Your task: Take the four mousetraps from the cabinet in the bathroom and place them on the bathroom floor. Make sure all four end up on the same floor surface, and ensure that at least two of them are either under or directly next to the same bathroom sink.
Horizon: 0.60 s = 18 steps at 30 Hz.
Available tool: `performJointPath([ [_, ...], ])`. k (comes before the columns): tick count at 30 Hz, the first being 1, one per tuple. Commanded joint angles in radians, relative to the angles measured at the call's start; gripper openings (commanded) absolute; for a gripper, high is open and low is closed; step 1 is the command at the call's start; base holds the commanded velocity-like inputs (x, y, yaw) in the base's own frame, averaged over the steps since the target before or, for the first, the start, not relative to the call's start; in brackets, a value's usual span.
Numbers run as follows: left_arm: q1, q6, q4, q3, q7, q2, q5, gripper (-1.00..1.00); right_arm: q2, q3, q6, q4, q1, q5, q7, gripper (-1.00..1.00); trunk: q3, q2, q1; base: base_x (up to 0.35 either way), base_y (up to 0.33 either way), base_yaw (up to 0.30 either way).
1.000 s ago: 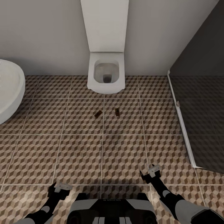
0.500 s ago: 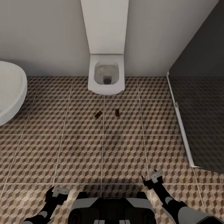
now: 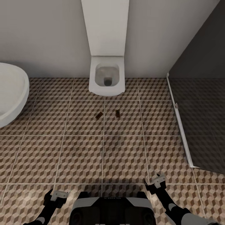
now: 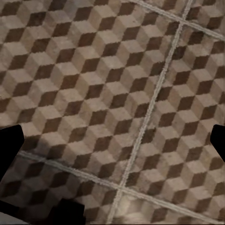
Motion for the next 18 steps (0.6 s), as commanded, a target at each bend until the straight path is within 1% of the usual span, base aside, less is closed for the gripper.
performJointPath([
  [1, 0.0, -0.006, 0.004, -0.009, 0.005, -0.001, 0.002, 1.0, 0.0, 0.009, -0.002, 0.0, 0.004, -0.003, -0.007, 1.0, 0.003, 0.007, -0.004, 0.0, 0.0, 0.0],
  [5, 0.002, -0.01, 0.007, -0.008, 0.005, -0.001, 0.002, 1.0, 0.0, 0.009, -0.003, 0.0, 0.02, -0.005, -0.01, 1.0, 0.018, 0.035, -0.019, 0.0, 0.0, 0.0],
  [11, 0.023, -0.02, 0.009, -0.008, 0.005, -0.001, 0.002, 1.0, -0.005, 0.009, -0.005, 0.0, 0.04, -0.006, -0.026, 1.0, 0.045, 0.077, -0.042, 0.0, 0.0, 0.0],
  [18, 0.051, -0.06, 0.01, -0.008, 0.005, -0.001, 0.002, 1.0, -0.009, 0.009, -0.007, 0.0, 0.051, -0.006, -0.035, 1.0, 0.078, 0.126, -0.069, 0.0, 0.0, 0.0],
])
